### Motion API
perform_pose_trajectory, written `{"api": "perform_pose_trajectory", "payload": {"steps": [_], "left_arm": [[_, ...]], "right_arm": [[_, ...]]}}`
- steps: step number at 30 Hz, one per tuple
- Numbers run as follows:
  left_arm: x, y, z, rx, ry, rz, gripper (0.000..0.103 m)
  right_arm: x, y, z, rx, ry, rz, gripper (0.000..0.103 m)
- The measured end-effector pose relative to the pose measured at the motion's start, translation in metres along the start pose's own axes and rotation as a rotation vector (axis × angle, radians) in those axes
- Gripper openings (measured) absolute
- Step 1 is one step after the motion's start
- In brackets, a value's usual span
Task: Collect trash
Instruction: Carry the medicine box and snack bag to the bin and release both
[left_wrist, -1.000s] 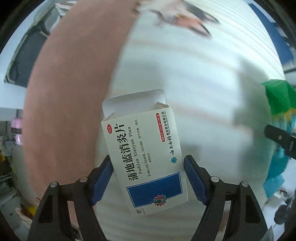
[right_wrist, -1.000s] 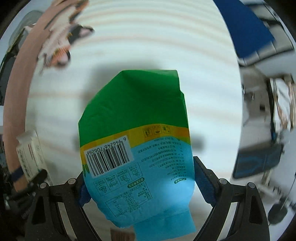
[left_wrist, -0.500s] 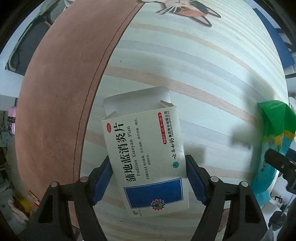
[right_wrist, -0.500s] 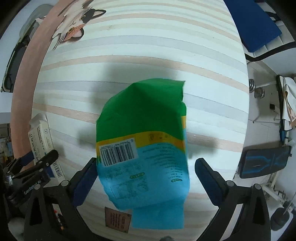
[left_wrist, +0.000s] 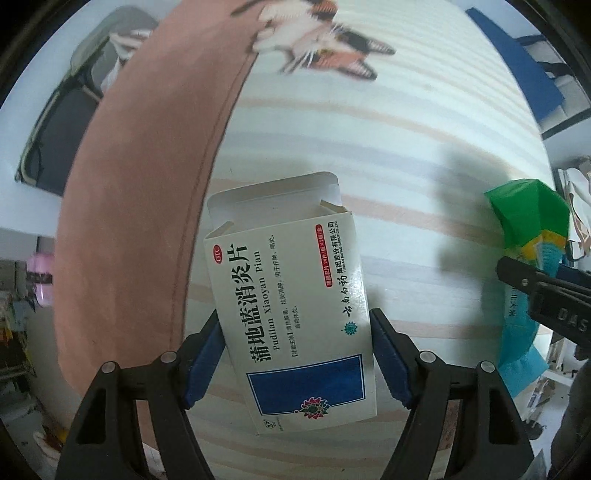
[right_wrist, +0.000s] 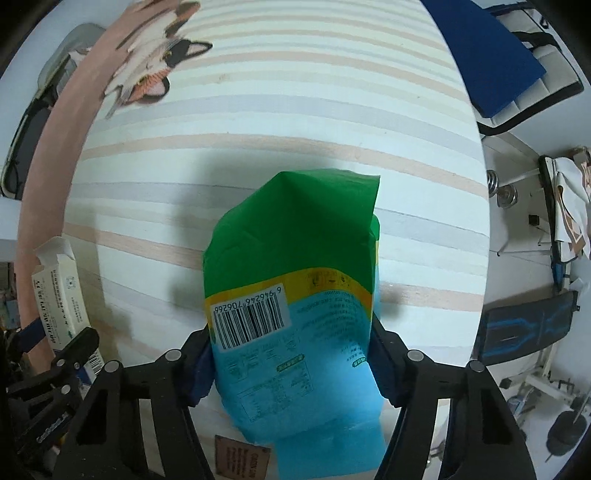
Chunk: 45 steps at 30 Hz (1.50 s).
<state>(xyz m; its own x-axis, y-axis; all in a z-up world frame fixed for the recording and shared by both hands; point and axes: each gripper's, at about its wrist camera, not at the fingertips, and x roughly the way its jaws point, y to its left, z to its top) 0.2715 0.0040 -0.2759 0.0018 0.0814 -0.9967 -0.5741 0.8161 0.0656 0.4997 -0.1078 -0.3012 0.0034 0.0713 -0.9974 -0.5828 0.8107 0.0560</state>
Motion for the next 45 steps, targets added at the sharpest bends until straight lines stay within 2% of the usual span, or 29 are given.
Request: {"api": "perform_pose_trajectory", "payload": {"steps": [6, 8, 11, 14, 16, 19, 22, 24, 27, 31, 36, 38, 40, 45], "left_arm": [[-0.046, 0.006, -0.012, 0.028, -0.098, -0.029, 0.073], [-0.066, 0.004, -0.012, 0.037, -0.129, -0.047, 0.073], [-0.091, 0.021, -0.021, 0.06, -0.181, -0.084, 0.073], [-0.111, 0.038, -0.049, 0.095, -0.235, -0.129, 0.074], [-0.119, 0.054, -0.06, 0.124, -0.263, -0.156, 0.074], [-0.135, 0.076, -0.095, 0.178, -0.303, -0.204, 0.074], [-0.139, 0.102, -0.135, 0.227, -0.313, -0.264, 0.074], [-0.134, 0.119, -0.165, 0.253, -0.285, -0.3, 0.074], [-0.115, 0.14, -0.2, 0.255, -0.194, -0.323, 0.074], [-0.078, 0.155, -0.237, 0.252, -0.072, -0.341, 0.074], [0.007, 0.163, -0.259, 0.182, 0.077, -0.33, 0.074], [0.053, 0.158, -0.262, 0.16, 0.132, -0.332, 0.073], [0.106, 0.149, -0.261, 0.131, 0.181, -0.367, 0.074], [0.225, 0.124, -0.255, 0.099, 0.258, -0.426, 0.074]], "right_arm": [[-0.027, -0.007, -0.016, 0.061, -0.057, 0.031, 0.07], [-0.044, -0.004, -0.024, 0.083, -0.087, 0.042, 0.07], [-0.074, 0.006, -0.04, 0.111, -0.14, 0.056, 0.07], [-0.094, 0.022, -0.064, 0.144, -0.196, 0.065, 0.07], [-0.116, 0.038, -0.102, 0.18, -0.236, 0.069, 0.07], [-0.147, 0.053, -0.165, 0.242, -0.284, 0.064, 0.07], [-0.156, 0.076, -0.225, 0.311, -0.296, 0.053, 0.07], [-0.149, 0.09, -0.26, 0.368, -0.28, 0.079, 0.07], [-0.126, 0.11, -0.309, 0.433, -0.221, 0.109, 0.07], [-0.09, 0.135, -0.367, 0.444, -0.116, 0.139, 0.07], [-0.002, 0.144, -0.423, 0.491, 0.023, 0.185, 0.07], [0.041, 0.14, -0.434, 0.518, 0.059, 0.207, 0.07], [0.091, 0.133, -0.44, 0.549, 0.075, 0.238, 0.07], [0.225, 0.115, -0.432, 0.585, 0.094, 0.289, 0.07]]}}
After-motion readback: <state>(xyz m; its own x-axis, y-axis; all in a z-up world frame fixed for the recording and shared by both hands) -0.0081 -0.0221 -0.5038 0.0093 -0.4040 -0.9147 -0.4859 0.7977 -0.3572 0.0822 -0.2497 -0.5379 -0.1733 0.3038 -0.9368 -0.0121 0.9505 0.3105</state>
